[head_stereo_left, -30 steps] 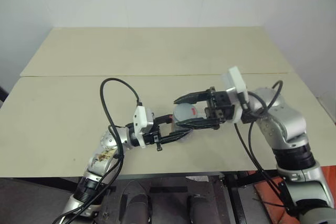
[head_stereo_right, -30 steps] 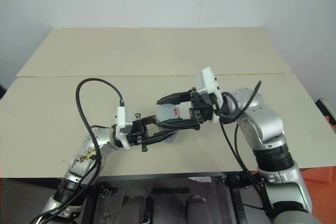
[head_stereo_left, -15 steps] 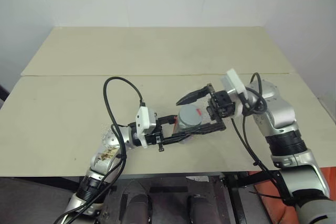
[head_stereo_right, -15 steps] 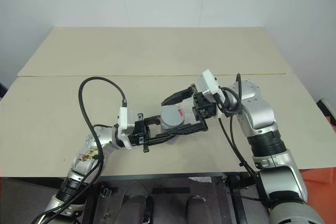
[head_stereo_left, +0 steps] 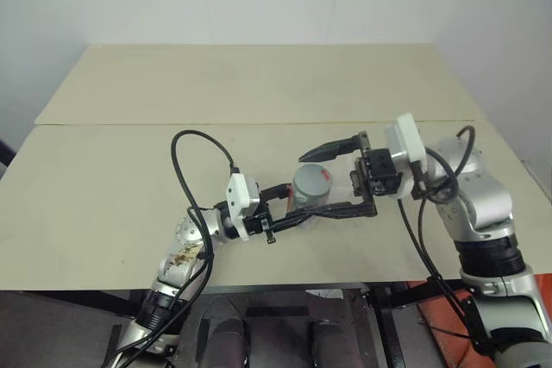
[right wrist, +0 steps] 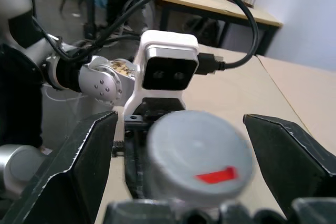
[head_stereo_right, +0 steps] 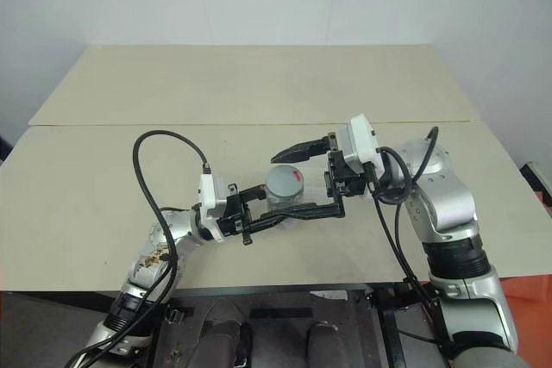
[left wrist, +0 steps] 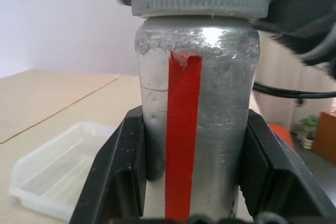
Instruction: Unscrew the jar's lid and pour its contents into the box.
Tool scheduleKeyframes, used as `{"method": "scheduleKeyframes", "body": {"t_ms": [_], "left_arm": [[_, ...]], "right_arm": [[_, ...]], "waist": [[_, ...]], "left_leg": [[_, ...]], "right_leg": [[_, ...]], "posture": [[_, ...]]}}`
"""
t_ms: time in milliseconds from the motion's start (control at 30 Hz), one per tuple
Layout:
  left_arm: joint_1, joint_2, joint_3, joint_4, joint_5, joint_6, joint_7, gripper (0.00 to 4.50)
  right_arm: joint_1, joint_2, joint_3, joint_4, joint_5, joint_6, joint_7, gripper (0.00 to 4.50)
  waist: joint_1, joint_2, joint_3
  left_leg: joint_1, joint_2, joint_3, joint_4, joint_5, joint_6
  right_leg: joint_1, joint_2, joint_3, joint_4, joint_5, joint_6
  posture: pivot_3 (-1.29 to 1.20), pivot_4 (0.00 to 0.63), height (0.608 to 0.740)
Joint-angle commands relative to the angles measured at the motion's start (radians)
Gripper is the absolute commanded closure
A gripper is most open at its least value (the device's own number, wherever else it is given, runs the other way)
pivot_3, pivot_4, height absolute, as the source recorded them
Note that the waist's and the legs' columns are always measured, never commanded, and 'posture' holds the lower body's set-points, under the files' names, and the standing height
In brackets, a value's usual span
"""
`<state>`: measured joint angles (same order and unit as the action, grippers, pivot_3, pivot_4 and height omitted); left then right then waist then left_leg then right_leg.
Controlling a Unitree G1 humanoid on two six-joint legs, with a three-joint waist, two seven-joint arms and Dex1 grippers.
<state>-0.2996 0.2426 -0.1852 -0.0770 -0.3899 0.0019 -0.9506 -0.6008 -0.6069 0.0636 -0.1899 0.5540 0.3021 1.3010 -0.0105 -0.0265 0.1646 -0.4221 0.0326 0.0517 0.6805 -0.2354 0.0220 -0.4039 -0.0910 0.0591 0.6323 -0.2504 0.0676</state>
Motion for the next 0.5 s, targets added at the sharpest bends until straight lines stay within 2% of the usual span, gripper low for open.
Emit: {"method": "scheduleKeyframes", "body": {"t_ms": [33, 167, 500], "left_arm": [[-0.011, -0.013, 0.01, -0.013, 0.004, -0.014, 0.027, 2.57], [-0.016, -0.011, -0.001, -0.016, 0.013, -0.001, 0.03, 2.57], [-0.01, 0.008, 0.009, -0.03, 0.004, 0.006, 0.031, 2.57]], "right_arm": [[0.008, 0.002, -0.021, -0.079, 0.004, 0.024, -0.072, 0.04], [-0.001, 0.035, 0.01, -0.08, -0.025, 0.046, -0.156, 0.04], [-0.022, 0.076, 0.019, -0.044, -0.06, 0.048, -0.246, 0.0]], "waist": [[-0.002, 0.0, 0.0], [-0.002, 0.0, 0.0], [-0.001, 0.0, 0.0]], "left_leg": [[0.0, 0.0, 0.0, 0.0, 0.0, 0.0], [0.0, 0.0, 0.0, 0.0, 0.0, 0.0], [0.0, 0.0, 0.0, 0.0, 0.0, 0.0]], "right_leg": [[0.0, 0.0, 0.0, 0.0, 0.0, 0.0], [0.0, 0.0, 0.0, 0.0, 0.0, 0.0], [0.0, 0.0, 0.0, 0.0, 0.0, 0.0]], "posture": [[0.0, 0.15, 0.74], [0.0, 0.15, 0.74], [0.0, 0.15, 0.74]]}}
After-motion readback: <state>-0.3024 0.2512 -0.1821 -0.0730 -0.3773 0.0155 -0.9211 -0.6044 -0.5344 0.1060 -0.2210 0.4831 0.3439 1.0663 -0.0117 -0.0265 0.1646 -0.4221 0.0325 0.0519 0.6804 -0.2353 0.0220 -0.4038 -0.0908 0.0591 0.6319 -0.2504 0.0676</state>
